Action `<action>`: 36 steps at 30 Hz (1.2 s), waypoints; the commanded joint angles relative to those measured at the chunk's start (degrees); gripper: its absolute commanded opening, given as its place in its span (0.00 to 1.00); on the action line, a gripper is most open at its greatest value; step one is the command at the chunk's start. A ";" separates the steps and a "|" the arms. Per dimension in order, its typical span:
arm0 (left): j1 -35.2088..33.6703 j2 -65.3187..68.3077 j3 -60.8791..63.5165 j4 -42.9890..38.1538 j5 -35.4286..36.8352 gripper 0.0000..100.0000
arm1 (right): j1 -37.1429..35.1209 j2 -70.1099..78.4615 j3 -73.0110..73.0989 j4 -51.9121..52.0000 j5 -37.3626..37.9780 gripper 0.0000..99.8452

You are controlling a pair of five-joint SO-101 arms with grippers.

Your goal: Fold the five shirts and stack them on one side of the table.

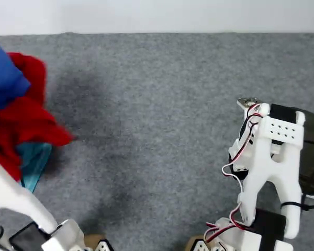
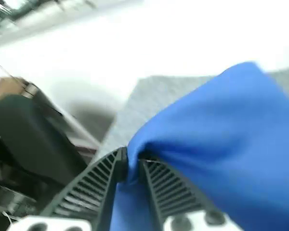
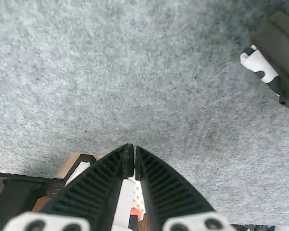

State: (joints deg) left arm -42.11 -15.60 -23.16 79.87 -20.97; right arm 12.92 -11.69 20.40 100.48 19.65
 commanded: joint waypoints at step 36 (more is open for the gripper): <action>12.31 34.11 22.73 -3.43 -21.63 0.17 | -4.44 -1.80 -0.26 1.98 -0.44 0.01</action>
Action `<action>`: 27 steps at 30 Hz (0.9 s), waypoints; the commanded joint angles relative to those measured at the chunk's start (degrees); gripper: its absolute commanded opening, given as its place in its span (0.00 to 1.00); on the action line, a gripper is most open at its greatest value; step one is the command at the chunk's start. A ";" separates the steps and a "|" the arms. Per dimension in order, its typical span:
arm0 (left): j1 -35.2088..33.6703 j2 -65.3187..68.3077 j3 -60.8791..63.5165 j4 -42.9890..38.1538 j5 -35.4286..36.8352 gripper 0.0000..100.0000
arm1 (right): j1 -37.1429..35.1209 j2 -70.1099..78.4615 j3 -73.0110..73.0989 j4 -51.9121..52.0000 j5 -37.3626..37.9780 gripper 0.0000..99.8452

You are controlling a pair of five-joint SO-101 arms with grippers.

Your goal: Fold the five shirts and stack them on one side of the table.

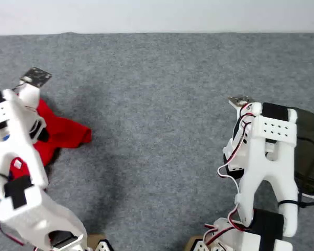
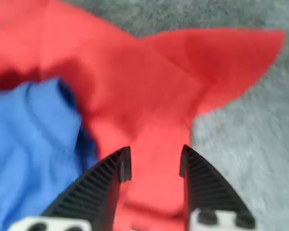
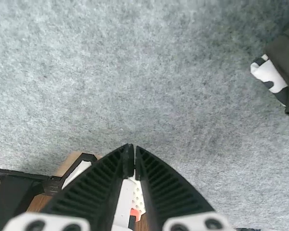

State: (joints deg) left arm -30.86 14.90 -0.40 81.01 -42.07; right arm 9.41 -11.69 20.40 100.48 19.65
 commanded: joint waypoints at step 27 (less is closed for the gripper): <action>12.57 -18.46 -46.37 -1.85 17.23 0.00 | -1.10 -1.80 -0.26 1.98 -0.26 0.01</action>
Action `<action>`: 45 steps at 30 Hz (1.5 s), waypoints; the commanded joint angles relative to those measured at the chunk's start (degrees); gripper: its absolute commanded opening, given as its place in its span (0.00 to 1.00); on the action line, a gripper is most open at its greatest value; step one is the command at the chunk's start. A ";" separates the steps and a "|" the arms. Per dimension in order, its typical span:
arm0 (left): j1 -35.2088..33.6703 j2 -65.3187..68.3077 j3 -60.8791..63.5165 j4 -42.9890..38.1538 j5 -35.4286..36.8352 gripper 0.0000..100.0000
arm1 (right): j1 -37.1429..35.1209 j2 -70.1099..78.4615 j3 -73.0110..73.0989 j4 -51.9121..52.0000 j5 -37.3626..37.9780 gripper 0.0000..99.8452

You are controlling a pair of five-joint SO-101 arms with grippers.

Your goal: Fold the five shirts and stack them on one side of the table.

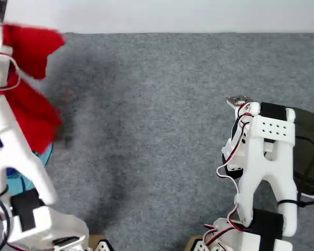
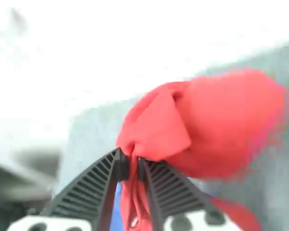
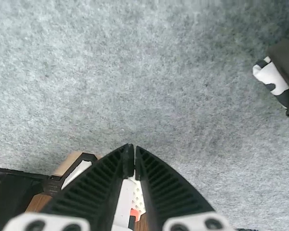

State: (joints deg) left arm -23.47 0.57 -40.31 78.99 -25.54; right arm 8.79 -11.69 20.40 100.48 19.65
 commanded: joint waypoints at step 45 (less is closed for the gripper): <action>46.68 6.42 45.49 9.23 0.09 0.17 | -0.48 -1.71 -0.18 1.71 -0.35 0.01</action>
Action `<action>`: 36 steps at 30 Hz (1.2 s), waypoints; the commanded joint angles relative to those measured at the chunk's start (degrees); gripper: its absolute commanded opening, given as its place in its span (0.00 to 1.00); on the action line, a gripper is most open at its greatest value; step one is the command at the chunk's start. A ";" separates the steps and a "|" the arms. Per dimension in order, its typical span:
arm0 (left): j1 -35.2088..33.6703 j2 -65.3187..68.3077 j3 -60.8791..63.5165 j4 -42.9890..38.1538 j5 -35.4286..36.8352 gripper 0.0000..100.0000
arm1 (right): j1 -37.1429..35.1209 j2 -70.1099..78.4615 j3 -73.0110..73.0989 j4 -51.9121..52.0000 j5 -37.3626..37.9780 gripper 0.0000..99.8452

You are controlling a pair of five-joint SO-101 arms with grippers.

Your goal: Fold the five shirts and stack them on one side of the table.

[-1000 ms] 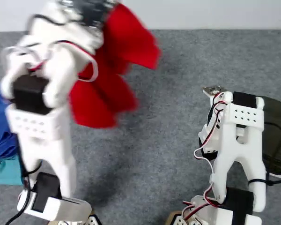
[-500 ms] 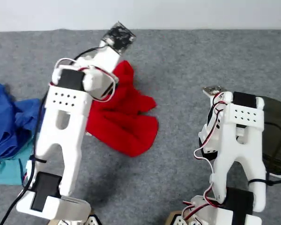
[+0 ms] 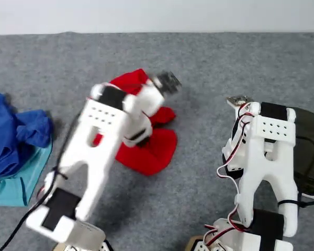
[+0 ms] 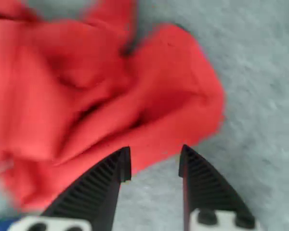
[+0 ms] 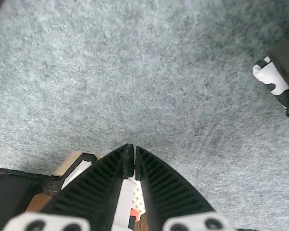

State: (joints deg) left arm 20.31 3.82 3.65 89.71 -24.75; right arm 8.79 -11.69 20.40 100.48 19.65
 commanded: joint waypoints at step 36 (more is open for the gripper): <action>-35.16 -38.24 1.80 4.13 -4.31 0.00 | -0.48 -1.80 -0.26 1.45 -0.18 0.01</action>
State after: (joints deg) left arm -8.35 -27.03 5.76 93.67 -27.91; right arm 8.79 -11.69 20.40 100.48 19.65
